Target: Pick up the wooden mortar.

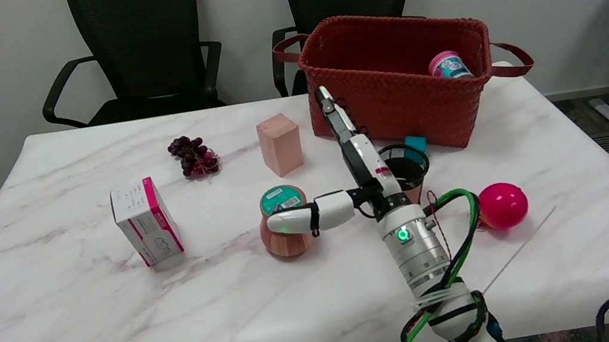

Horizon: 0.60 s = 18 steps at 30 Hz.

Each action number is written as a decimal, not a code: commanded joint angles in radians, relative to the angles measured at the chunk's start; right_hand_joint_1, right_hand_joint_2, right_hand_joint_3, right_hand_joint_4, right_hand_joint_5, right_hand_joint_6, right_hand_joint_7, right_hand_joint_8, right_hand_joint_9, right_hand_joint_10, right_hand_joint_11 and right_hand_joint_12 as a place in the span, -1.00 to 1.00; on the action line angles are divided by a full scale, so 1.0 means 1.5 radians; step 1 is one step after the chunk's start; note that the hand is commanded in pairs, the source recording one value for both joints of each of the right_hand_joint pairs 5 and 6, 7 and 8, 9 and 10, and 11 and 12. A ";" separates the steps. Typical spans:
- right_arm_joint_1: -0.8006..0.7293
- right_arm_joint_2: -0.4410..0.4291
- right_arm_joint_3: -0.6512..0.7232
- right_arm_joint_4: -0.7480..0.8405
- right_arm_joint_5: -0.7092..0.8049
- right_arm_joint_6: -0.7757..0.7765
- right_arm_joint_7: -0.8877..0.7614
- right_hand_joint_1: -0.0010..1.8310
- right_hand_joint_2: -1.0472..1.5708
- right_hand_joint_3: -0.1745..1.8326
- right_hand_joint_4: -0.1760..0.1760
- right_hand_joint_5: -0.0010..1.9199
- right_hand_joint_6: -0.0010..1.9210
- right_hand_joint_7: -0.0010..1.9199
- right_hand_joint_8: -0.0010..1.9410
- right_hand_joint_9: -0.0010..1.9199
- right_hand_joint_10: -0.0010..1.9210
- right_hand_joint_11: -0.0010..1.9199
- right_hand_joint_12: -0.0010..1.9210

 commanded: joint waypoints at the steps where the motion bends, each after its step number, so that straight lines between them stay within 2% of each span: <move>1: -0.020 -0.013 -0.003 -0.042 0.003 -0.040 0.048 0.19 -0.13 -0.57 0.00 -1.00 -1.00 -1.00 -1.00 -1.00 -1.00 -1.00 -1.00; 6: -0.016 -0.050 0.016 -0.085 -0.001 -0.043 0.052 0.19 -0.12 -0.62 0.00 -1.00 -1.00 -1.00 -1.00 -0.98 -0.98 -1.00 -1.00; 11: -0.006 -0.053 0.019 -0.109 -0.001 -0.056 0.099 0.19 -0.13 -0.62 0.00 -1.00 -1.00 -1.00 -1.00 -0.88 -0.88 -1.00 -1.00; 18: 0.019 -0.062 0.019 -0.161 -0.001 -0.074 0.153 0.18 -0.11 -0.63 0.00 -1.00 -1.00 -1.00 -1.00 -0.86 -0.86 -1.00 -1.00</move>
